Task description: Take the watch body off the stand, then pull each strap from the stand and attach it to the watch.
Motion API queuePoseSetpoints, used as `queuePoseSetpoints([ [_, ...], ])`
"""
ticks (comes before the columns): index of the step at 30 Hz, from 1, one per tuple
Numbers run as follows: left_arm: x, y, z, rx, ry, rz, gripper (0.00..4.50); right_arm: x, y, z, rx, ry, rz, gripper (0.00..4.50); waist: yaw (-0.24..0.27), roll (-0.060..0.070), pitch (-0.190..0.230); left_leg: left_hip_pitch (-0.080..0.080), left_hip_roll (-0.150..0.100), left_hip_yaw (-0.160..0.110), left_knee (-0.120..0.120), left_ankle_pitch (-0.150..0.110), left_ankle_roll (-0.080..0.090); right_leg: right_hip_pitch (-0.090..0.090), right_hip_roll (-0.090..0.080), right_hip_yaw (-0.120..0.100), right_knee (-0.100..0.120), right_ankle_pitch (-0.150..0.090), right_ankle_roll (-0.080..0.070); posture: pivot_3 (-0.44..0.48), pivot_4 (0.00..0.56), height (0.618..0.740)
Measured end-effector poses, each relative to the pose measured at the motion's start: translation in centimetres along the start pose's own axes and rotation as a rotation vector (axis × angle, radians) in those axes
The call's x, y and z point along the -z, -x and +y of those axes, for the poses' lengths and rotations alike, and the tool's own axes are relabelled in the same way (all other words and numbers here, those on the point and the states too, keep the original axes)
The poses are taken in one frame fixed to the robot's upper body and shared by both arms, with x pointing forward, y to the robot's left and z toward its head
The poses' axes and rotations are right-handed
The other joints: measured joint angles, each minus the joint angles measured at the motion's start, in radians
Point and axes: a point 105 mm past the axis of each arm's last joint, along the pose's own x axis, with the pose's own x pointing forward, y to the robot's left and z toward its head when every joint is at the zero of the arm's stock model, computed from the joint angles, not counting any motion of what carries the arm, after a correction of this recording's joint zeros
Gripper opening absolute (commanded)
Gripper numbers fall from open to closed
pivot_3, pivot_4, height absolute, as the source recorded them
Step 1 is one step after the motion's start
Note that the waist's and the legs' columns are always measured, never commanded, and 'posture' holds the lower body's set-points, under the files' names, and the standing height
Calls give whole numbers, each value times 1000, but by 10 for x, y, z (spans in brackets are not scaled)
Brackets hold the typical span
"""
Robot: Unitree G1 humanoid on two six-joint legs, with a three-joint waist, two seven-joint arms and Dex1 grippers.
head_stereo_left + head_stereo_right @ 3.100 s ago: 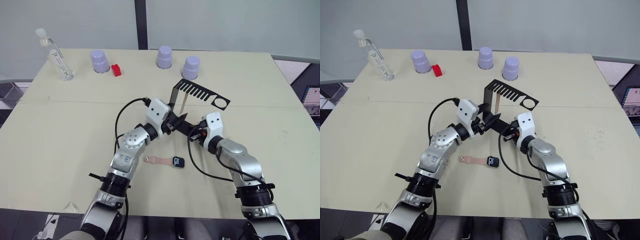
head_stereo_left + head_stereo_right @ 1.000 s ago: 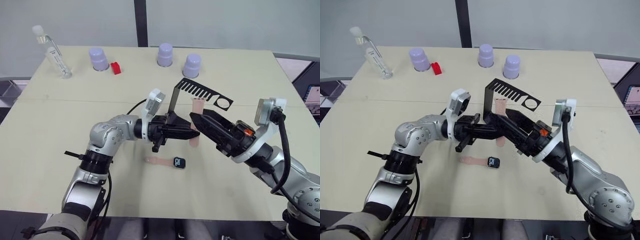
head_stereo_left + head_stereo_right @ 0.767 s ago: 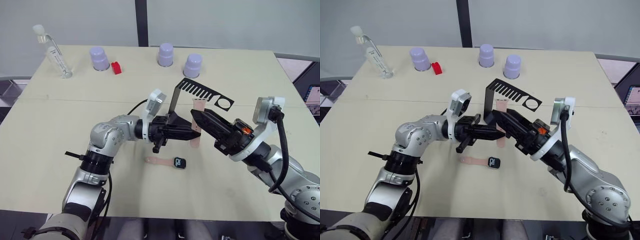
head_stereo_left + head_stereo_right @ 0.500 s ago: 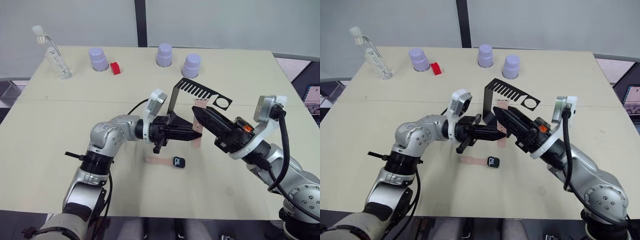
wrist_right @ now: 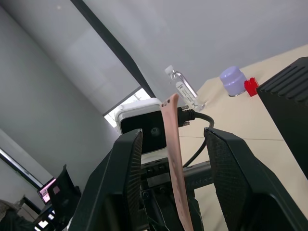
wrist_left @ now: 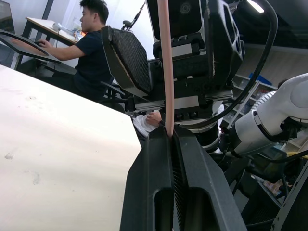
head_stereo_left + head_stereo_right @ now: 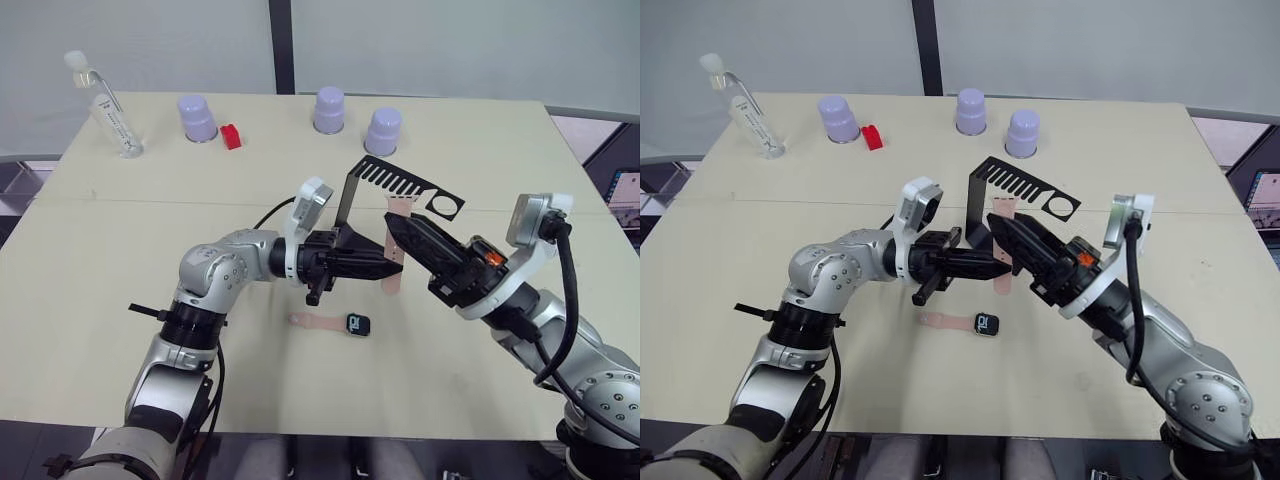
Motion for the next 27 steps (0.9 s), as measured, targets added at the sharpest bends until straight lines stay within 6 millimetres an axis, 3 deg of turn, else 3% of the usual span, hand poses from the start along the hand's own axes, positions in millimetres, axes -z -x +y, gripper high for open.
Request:
queuePoseSetpoints([
  [4, 0, -1, 0, 3, -1, -2, 0, -1, 0, 0, 2, 1, -5, 2176, 0, 0, 0, 0, 0, 0, 0, 0, 0, 0, 0, 0, 0, 0, 0, 0, 150, 739],
  [8, 0, -2, 0, 9, -5, -8, 0, -1, 0, 0, 2, 4, -6, 872, 0, 0, 0, 0, 0, 0, 0, 0, 0, 0, 0, 0, 0, 0, 0, 0, 150, 739],
  [27, -2, -4, 0, 12, -25, -16, 0, -8, -2, 5, -30, 2, -20, 872, 0, 0, 0, 0, 0, 0, 0, 0, 0, 0, 0, 0, 1, 0, 0, 0, 150, 739],
])
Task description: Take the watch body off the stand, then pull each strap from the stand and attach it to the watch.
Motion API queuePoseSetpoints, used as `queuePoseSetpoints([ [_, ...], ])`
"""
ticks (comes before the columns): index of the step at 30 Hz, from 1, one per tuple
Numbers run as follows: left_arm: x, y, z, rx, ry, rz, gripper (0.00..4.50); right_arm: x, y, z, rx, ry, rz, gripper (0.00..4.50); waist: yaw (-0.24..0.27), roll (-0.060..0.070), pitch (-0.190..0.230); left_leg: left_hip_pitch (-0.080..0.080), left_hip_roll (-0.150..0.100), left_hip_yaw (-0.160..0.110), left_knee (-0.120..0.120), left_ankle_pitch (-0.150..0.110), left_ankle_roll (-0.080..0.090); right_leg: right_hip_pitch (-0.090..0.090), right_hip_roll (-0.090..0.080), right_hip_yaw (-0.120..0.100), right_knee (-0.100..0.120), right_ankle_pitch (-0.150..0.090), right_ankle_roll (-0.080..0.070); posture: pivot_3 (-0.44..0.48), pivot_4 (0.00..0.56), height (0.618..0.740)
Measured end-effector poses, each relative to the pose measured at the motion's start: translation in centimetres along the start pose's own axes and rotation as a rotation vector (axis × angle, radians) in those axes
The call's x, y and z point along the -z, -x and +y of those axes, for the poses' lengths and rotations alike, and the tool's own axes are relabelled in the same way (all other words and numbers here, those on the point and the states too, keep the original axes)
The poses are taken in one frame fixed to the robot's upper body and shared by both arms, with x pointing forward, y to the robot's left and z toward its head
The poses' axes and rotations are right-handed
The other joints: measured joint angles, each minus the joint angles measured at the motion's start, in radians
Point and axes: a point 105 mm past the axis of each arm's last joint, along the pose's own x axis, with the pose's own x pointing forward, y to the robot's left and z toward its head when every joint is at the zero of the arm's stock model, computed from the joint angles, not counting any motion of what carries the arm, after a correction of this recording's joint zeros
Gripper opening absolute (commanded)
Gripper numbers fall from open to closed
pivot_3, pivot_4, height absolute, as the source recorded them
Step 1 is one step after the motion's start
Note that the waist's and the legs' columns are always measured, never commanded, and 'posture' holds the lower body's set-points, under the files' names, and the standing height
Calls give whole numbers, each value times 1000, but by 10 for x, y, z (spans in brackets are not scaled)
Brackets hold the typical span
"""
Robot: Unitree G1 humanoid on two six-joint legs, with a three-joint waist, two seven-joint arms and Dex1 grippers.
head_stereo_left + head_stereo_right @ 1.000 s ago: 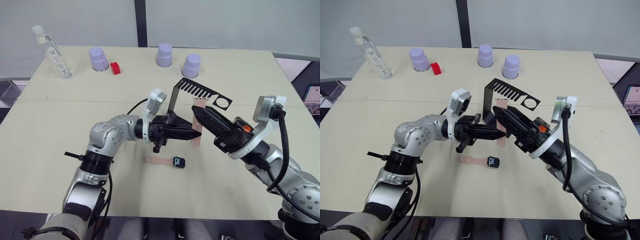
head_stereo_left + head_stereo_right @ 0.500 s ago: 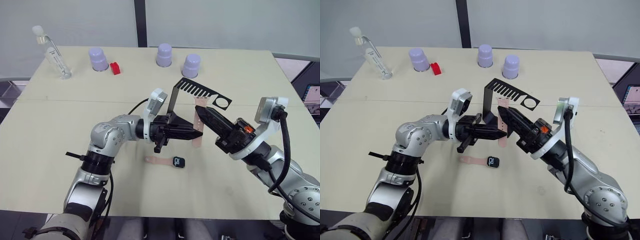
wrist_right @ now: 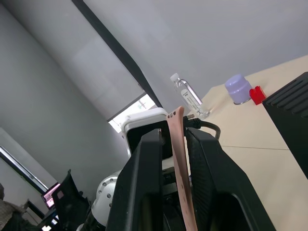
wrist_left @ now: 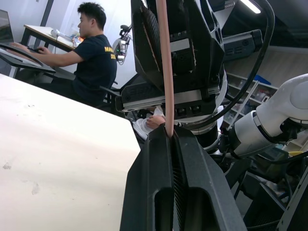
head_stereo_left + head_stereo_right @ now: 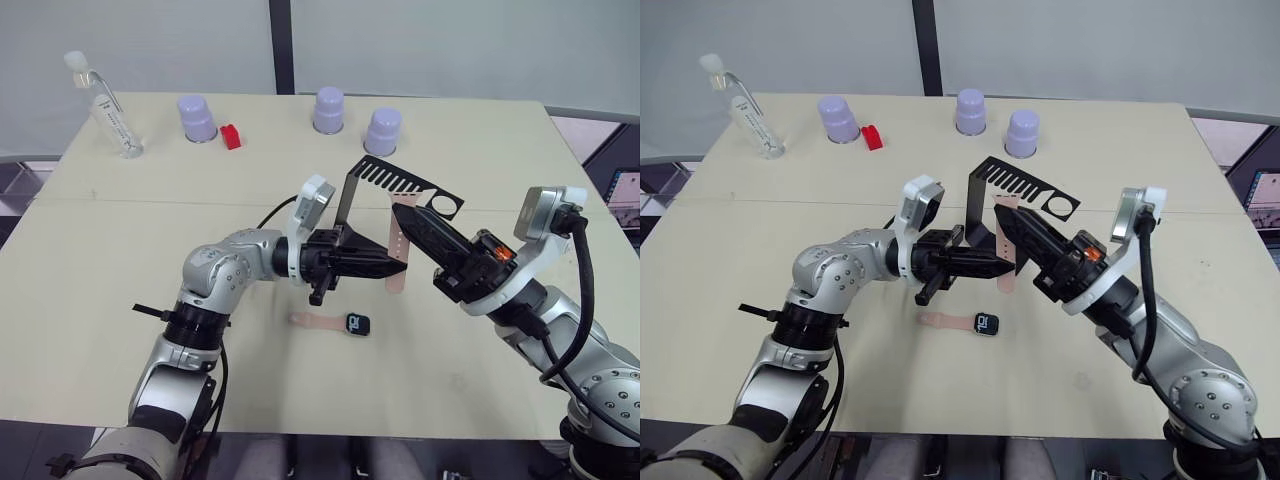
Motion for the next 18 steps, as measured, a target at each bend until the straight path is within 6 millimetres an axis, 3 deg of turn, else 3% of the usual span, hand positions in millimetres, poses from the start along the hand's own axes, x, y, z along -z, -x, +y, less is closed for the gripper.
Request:
queuePoseSetpoints([
  [6, 0, 0, 0, 1, 0, -1, 0, 0, 0, 0, 2, 4, 6, 872, 0, 0, 0, 0, 0, 0, 0, 0, 0, 0, 0, 0, 0, 0, 0, 0, 150, 739],
  [9, 0, 0, 0, 1, 0, -1, 0, 0, 0, 0, 2, 3, 6, 38, 0, 0, 0, 0, 0, 0, 0, 0, 0, 0, 0, 0, 0, 0, 0, 0, 150, 739],
  [18, 0, -1, 0, 2, -1, 0, 0, 0, 0, 0, -1, 0, 5, 38, 0, 0, 0, 0, 0, 0, 0, 0, 0, 0, 0, 0, 0, 0, 0, 0, 150, 739],
])
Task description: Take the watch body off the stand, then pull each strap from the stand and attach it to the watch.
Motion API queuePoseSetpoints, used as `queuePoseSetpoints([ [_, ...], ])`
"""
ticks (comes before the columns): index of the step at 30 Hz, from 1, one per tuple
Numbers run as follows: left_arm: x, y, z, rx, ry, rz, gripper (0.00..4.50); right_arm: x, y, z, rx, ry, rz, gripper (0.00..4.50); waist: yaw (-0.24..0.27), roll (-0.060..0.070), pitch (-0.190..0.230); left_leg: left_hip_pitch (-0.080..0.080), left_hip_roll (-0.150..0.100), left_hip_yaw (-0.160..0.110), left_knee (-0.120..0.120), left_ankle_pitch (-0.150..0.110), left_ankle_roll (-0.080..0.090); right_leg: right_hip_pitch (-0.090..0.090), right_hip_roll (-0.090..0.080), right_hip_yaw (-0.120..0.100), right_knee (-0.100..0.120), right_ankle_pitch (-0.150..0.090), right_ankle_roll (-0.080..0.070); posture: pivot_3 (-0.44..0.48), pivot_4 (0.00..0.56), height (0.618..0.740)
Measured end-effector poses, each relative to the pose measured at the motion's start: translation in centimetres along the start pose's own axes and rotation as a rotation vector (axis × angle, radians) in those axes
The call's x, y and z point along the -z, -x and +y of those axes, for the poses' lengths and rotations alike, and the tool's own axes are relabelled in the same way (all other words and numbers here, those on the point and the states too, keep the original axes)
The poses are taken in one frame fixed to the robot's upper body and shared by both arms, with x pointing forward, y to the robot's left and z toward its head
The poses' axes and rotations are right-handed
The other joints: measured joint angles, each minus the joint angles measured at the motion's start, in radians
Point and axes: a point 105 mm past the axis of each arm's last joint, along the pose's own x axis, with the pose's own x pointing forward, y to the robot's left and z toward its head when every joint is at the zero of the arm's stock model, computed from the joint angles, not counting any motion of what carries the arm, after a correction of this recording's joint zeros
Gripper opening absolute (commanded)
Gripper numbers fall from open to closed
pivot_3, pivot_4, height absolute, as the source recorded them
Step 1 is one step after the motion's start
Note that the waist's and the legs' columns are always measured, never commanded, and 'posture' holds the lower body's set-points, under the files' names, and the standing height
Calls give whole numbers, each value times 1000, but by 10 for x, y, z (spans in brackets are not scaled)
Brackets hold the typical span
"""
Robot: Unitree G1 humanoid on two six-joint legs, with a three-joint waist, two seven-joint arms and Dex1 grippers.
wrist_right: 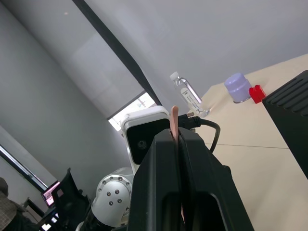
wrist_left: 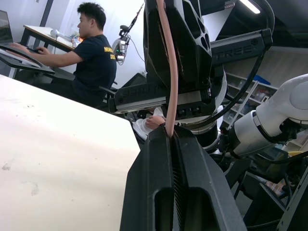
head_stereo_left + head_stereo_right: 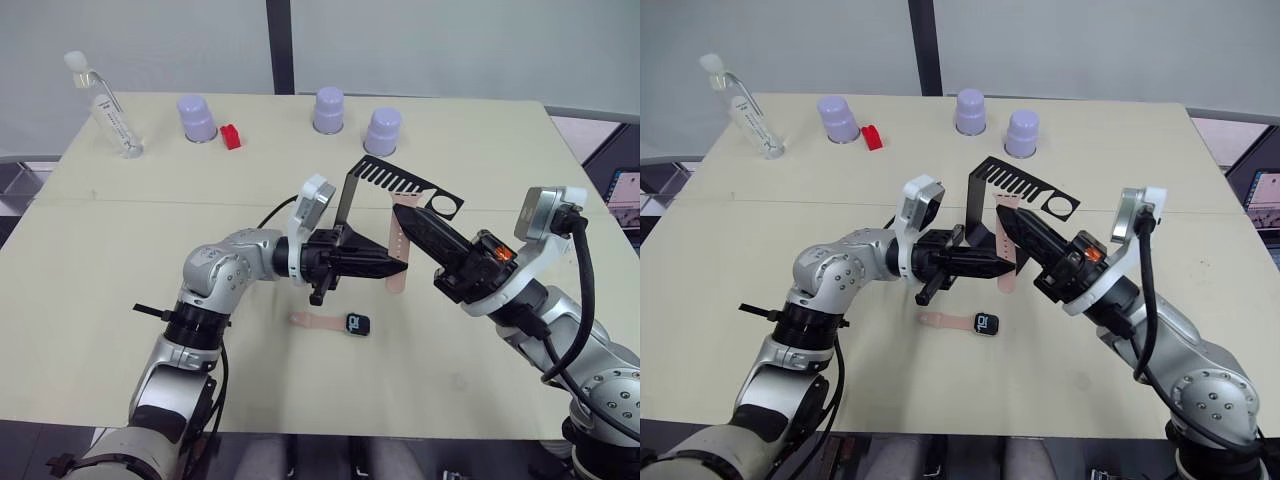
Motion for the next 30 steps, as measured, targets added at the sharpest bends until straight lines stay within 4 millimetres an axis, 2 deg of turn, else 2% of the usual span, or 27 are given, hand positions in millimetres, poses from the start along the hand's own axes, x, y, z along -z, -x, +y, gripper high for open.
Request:
queuePoseSetpoints([
  [6, 0, 0, 0, -2, 0, 3, 0, 0, 0, 1, -4, -5, 0, 38, 0, 0, 0, 0, 0, 0, 0, 0, 0, 0, 0, 0, 0, 0, 0, 0, 150, 739],
  [7, 0, 1, 0, -4, -1, 8, 625, 0, 0, 1, -5, -7, 2, 0, 0, 0, 0, 0, 0, 0, 0, 0, 0, 0, 0, 0, 0, 0, 0, 0, 150, 739],
  [8, 3, 3, 0, -9, -1, 31, 860, 0, 0, 2, -9, -9, 2, 0, -1, 0, 0, 0, 0, 0, 0, 0, 0, 0, 0, 0, 0, 0, 0, 0, 150, 739],
  [10, 9, 10, 1, -21, -20, 90, 1821, 0, 1, 4, -11, 15, 24, 0, -1, 0, 0, 0, 0, 0, 0, 0, 0, 0, 0, 0, 0, 0, 0, 0, 150, 739],
  [15, 13, 37, 5, -116, -154, 223, 4393, 9, 25, 5, 30, 164, 236, 0, 2, 1, 0, 0, 0, -1, -1, -1, 1, 1, 0, 0, -3, 0, 0, 0, 150, 739],
  [17, 27, 44, 6, -145, -218, 299, 4453, 19, 39, 5, 42, 219, 365, 0, 4, 1, 0, 0, 0, -1, -2, -2, 3, 2, -1, -1, -5, 0, 0, 0, 150, 739],
  [18, 47, 48, 8, -163, -267, 385, 4453, 32, 54, 4, 51, 273, 503, 0, 5, 1, 0, -1, 0, -1, -1, -2, 3, 3, -1, -1, -6, 0, 0, 0, 150, 739],
  [21, 77, 50, 10, -160, -314, 495, 4453, 49, 77, -1, 63, 339, 692, 0, 7, 1, 0, -1, 0, -1, -1, -3, 5, 3, -1, -1, -7, 0, 0, 0, 150, 739],
  [26, 90, 43, 23, -212, -450, 583, 4453, 60, 105, -13, 79, 420, 841, 0, 19, 1, 0, -1, 0, -2, 0, -3, 6, 3, -1, 0, -7, 1, 2, 0, 150, 739],
  [30, 105, 34, 35, -245, -539, 618, 4453, 61, 111, -16, 67, 463, 855, 0, 24, 1, 0, -1, 0, -2, 0, -3, 5, 2, -1, 0, -5, 1, 2, 0, 150, 739],
])
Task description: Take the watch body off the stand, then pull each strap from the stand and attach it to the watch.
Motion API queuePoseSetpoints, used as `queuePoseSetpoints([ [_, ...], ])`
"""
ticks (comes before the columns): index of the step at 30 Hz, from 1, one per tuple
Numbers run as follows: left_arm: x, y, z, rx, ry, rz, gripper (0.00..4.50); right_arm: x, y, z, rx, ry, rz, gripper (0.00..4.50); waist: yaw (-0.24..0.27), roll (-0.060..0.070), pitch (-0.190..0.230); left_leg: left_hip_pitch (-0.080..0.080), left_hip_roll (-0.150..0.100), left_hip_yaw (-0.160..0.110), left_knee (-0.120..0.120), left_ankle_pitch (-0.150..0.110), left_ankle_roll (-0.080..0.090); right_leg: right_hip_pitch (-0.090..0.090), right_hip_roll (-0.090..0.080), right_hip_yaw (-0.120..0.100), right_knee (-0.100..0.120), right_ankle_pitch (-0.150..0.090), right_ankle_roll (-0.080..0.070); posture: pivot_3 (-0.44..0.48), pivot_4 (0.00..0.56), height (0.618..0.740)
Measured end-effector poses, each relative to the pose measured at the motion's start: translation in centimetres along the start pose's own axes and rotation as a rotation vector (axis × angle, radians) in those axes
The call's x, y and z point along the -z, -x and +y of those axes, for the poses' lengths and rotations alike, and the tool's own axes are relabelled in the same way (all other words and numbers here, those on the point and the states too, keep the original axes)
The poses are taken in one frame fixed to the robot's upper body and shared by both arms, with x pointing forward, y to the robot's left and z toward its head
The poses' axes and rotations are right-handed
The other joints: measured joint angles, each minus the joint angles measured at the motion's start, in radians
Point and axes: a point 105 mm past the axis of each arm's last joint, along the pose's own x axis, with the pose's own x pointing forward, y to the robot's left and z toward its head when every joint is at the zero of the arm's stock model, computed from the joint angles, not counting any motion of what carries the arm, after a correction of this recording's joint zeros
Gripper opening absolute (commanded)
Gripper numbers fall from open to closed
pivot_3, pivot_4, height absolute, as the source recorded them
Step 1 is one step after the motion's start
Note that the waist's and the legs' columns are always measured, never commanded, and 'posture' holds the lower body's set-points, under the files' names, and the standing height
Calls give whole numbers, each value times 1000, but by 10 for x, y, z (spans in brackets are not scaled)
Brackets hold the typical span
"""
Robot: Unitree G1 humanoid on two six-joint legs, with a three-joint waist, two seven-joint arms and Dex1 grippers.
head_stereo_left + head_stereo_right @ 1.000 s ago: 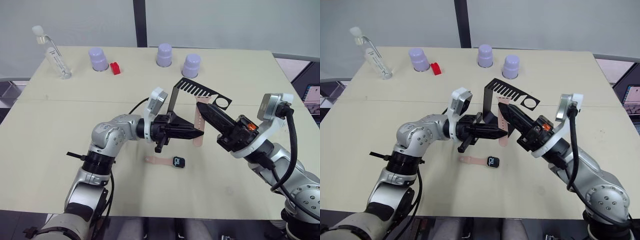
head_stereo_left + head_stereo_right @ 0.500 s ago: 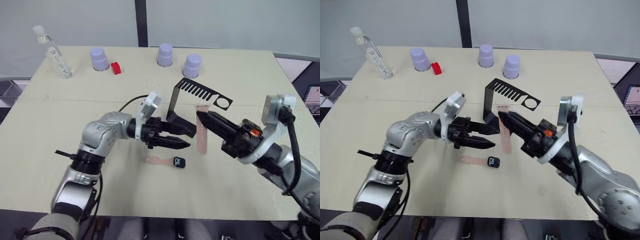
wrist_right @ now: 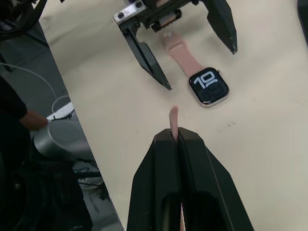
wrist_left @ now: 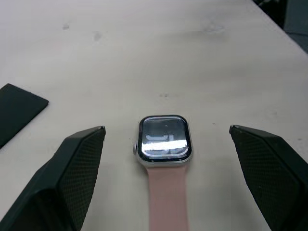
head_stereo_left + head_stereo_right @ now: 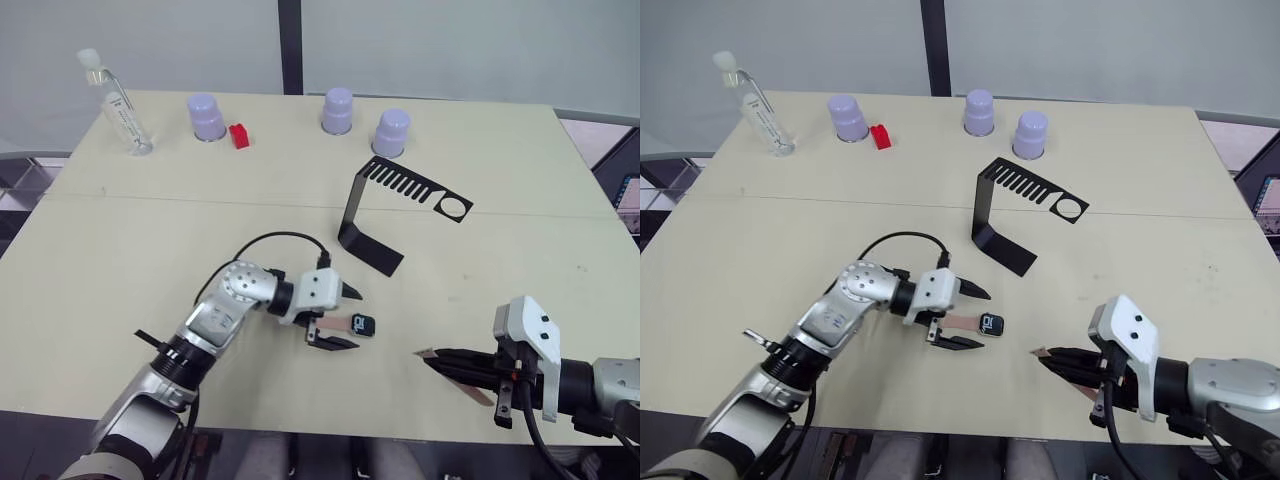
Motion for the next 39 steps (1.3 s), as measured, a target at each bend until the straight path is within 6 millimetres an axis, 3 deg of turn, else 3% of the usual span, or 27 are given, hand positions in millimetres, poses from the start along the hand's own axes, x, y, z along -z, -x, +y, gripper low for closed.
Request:
queuePoseSetpoints([
  [14, 10, -16, 2, -33, 18, 48, 4453, 5, 0, -4, 36, 22, -6, 0, 4, 0, 0, 1, 0, 0, 2, 0, 0, 1, 0, 0, 2, 0, 1, 0, 150, 739],
  [17, 10, -17, 2, -31, 18, 47, 3656, 6, 0, -5, 43, 25, -7, 0, 4, 0, 0, 1, 0, 0, 2, 0, 0, 1, 0, 0, 2, 0, 1, 0, 150, 739],
  [21, 11, -21, 0, -18, 66, 40, 1745, 7, 0, -8, 63, 46, 5, 0, 4, 0, 0, 1, 0, 0, 3, 0, 0, 1, 0, 0, 3, 0, 1, 0, 150, 739],
  [22, 11, -21, 0, -14, 89, 37, 1591, 6, -1, -9, 67, 57, 6, 0, 4, 0, 0, 1, 0, 0, 3, 1, -1, 1, 0, 0, 4, 0, 1, 0, 150, 739],
  [28, 2, -9, 10, 55, 288, 11, 1592, -9, -4, -11, 72, 152, -30, 0, 1, 0, 0, 0, 0, 0, 3, 1, -1, 0, 1, 0, 5, 0, 0, 0, 150, 739],
  [33, -34, 16, 22, 194, 553, -130, 1592, -29, -18, -12, 83, 341, -75, 0, 1, 0, 0, 1, 0, 0, 5, 3, -5, 1, 2, -1, 6, 0, 0, 0, 150, 739],
  [39, -19, 20, 25, 219, 795, -136, 1592, -38, -38, -23, 164, 579, -86, 0, 0, 0, 0, -1, -1, 1, 5, 4, -7, -1, 2, 0, 6, 0, 0, 0, 150, 739],
])
